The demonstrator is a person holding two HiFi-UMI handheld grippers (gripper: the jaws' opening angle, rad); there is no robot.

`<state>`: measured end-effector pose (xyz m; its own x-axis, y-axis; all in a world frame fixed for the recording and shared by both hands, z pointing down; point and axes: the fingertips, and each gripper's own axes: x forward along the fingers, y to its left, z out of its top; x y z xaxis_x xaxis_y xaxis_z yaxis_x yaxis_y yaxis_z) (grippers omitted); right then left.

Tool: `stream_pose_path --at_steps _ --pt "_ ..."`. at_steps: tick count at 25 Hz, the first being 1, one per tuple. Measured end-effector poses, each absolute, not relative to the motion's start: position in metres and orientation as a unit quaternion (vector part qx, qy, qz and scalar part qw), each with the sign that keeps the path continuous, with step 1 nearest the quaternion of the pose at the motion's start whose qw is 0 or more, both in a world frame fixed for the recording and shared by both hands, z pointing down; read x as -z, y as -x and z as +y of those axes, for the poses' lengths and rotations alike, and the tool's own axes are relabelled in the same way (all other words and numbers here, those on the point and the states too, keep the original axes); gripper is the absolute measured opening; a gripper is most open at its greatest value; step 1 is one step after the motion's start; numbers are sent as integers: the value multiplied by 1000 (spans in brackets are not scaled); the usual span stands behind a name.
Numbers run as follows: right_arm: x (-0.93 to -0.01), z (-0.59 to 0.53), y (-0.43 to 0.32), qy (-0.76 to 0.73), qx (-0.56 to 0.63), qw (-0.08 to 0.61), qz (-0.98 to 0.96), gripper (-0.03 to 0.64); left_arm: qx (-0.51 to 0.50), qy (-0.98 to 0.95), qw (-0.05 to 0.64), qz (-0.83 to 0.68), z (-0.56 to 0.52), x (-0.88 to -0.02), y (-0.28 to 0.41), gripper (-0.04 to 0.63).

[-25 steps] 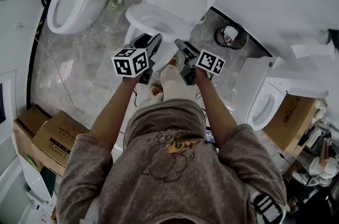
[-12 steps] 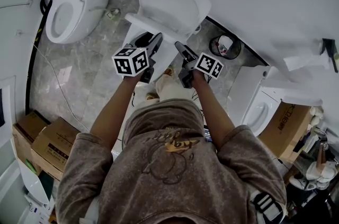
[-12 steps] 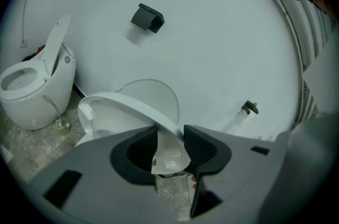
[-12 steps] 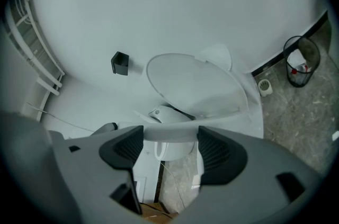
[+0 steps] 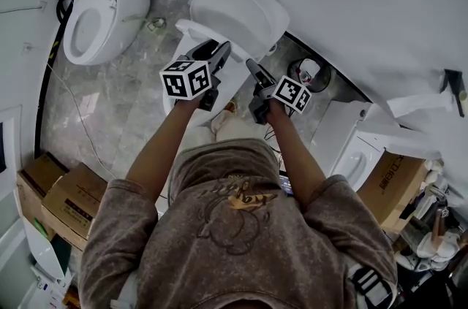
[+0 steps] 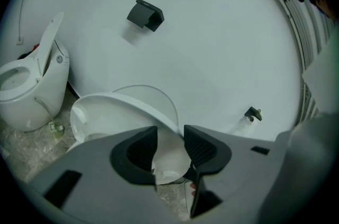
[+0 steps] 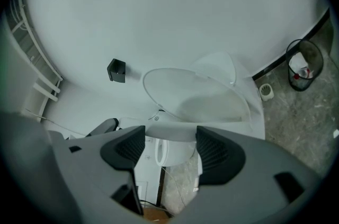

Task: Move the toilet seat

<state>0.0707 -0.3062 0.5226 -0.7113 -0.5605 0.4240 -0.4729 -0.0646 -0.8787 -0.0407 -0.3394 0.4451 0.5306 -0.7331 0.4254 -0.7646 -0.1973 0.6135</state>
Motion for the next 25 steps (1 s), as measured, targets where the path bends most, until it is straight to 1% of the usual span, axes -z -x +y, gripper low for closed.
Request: stream_pose_path --at_steps 14,21,25 --pt "-523 -354 -84 439 609 84 655 293 -24 -783 415 -463 -399 -448 25 170" --pt "-526 -373 -93 452 595 78 660 272 -29 -783 422 -455 -425 -453 15 170" --pt "-523 -384 -99 457 589 95 660 272 -29 -775 433 -460 -438 -455 10 169"
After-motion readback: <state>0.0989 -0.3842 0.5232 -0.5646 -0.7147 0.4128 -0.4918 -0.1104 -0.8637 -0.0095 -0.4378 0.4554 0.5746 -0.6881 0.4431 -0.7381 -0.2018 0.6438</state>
